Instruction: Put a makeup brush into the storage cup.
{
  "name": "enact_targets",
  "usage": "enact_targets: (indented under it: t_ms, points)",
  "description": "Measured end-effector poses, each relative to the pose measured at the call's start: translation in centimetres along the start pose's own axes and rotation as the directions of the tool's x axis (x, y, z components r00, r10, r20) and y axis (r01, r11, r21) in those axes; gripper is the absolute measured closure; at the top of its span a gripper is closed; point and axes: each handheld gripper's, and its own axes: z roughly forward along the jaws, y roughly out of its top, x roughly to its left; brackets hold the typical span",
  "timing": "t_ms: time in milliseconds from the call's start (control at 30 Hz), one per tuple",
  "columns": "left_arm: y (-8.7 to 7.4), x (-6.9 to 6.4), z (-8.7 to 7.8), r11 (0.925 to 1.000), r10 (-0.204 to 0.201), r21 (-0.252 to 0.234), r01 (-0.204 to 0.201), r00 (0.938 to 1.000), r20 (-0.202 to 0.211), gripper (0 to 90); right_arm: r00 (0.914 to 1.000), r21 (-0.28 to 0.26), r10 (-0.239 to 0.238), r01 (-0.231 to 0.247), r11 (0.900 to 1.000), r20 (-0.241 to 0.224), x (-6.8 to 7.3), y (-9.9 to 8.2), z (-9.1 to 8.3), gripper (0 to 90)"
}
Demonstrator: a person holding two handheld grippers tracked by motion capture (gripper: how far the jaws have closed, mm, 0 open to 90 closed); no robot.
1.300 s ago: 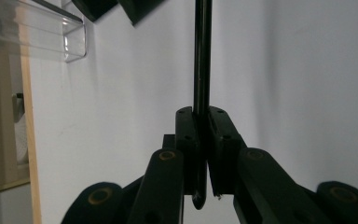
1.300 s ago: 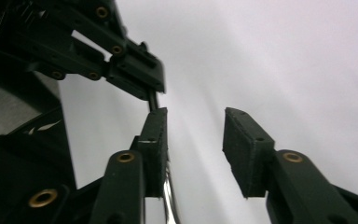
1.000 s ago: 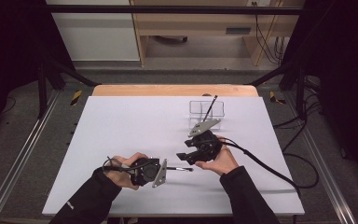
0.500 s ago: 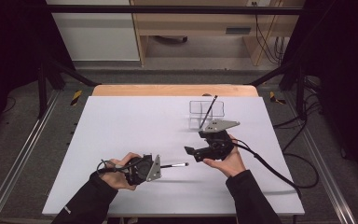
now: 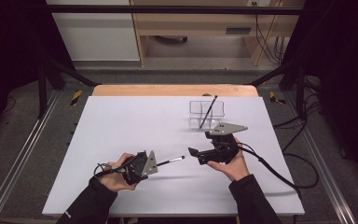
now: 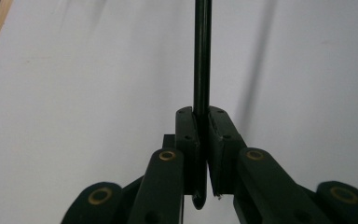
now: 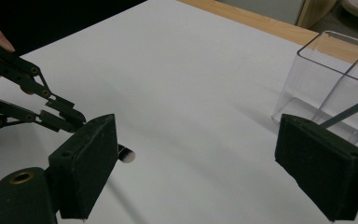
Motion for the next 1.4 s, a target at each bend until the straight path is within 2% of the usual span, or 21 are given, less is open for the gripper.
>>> enact_targets:
  t_ms: [133,300,500,667,767,1000,1167,1233,1367,1400]
  points:
    - [-0.2,-0.1,0.1,0.9993,-0.035,-0.011,0.035,0.9994,-0.003,83.1,1.0000,-0.005,0.008,-0.008,1.0000,0.001,0.0,-0.2,-0.1,12.6]
    - [-0.4,-0.1,0.1,0.9935,-0.102,-0.052,0.101,0.9948,-0.002,83.1,0.9997,-0.016,0.024,-0.024,0.9996,-0.002,0.2,-0.7,-0.1,12.2]
    - [-0.5,-0.1,0.0,0.9841,-0.156,-0.088,0.154,0.9875,-0.017,83.1,0.9994,-0.017,0.036,-0.036,0.9992,-0.001,0.4,-1.2,0.2,11.5]
    - [-0.6,-0.1,0.0,0.9718,-0.210,-0.115,0.206,0.9774,-0.024,83.1,0.9988,-0.026,0.049,-0.049,0.9985,-0.010,0.7,-1.4,0.5,11.5]
    - [-0.7,-0.1,0.1,0.9618,-0.245,-0.131,0.240,0.9691,-0.023,83.1,0.9982,-0.032,0.057,-0.058,0.9978,-0.017,0.8,-1.5,0.6,11.6]
    - [-1.0,-0.1,0.4,0.9312,-0.334,-0.165,0.325,0.9419,-0.032,83.1,0.9965,-0.046,0.080,-0.081,0.9956,-0.026,1.0,-1.7,1.0,12.3]
    - [-1.0,0.0,0.3,0.8990,-0.402,-0.203,0.388,0.9153,-0.029,83.1,0.9943,-0.063,0.101,-0.103,0.9926,-0.033,1.1,-1.6,1.2,12.5]
    - [-1.0,-0.1,0.3,0.8939,-0.411,-0.209,0.396,0.9114,-0.028,83.1,0.9934,-0.073,0.110,-0.112,0.9910,-0.034,1.1,-1.6,1.2,12.5]
    - [-1.0,-0.1,0.4,0.8790,-0.440,-0.219,0.423,0.8973,-0.032,83.1,0.9924,-0.094,0.120,-0.122,0.9880,-0.030,1.3,-1.4,1.4,12.6]
    - [-1.0,-0.1,0.5,0.8734,-0.449,-0.224,0.432,0.8928,-0.029,83.1,0.9920,-0.097,0.123,-0.125,0.9873,-0.030,1.3,-1.4,1.4,11.9]
